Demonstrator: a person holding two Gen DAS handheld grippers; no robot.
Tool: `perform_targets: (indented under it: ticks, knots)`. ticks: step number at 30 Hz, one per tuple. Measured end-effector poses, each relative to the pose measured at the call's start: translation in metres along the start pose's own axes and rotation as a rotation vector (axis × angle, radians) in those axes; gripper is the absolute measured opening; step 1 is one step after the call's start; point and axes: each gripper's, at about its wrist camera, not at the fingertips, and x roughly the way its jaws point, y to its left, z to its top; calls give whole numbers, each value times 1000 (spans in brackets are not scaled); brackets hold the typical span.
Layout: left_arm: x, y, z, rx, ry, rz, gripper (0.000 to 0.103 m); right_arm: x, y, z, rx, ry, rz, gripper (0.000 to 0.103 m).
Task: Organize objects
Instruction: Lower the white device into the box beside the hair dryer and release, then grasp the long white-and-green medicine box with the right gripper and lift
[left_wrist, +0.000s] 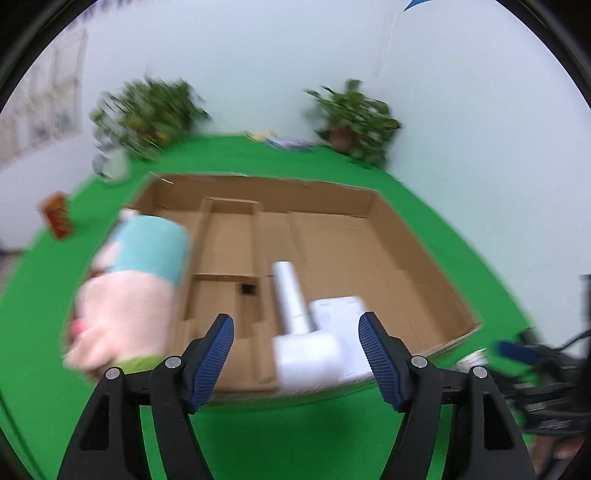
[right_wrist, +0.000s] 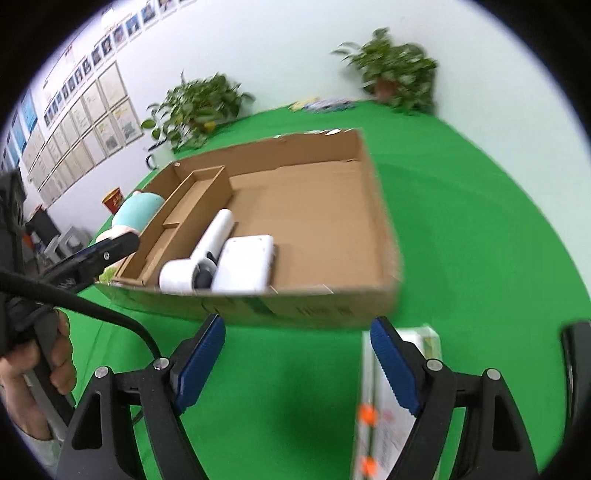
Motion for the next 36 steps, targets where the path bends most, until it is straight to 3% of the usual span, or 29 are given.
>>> perform_targets:
  ticks: [2,5,9,11,14,16,20,23,27,29,36]
  knots:
    - [-12,-14,-17,40,-43,59,68,-15,-9,-19,-37,-23,-55,83]
    - [-17,-27,-48,52,-17,35,72,-25,-39,-52,-17,-4,-176,83]
    - [-5,-43,-80,51,80,-78,72,-10,-73,-80,123,122,-78,83]
    - [4,-52,-92,47,122,-132,72,-7,-75,-87,137,136,-64,83]
    - [9,-63,-102,21,169,-222,72,-1,-67,-91,125,139,-24,83]
    - [10,-66,-106,10,190,-257,72,3,-53,-95,74,157,-58,81]
    - [7,-71,-116,52,245,-264,72,9,-35,-97,14,157,-73,68]
    - [-4,-69,-122,70,241,-276,72,6,-15,-96,14,149,20,68]
    - [-3,-57,-120,22,294,-358,72,-3,13,-105,-34,128,99,71]
    - [4,-57,-121,-14,335,-412,72,1,19,-109,-37,140,90,79]
    - [28,-67,-124,-116,386,-536,70,-3,39,-108,-129,132,18,78]
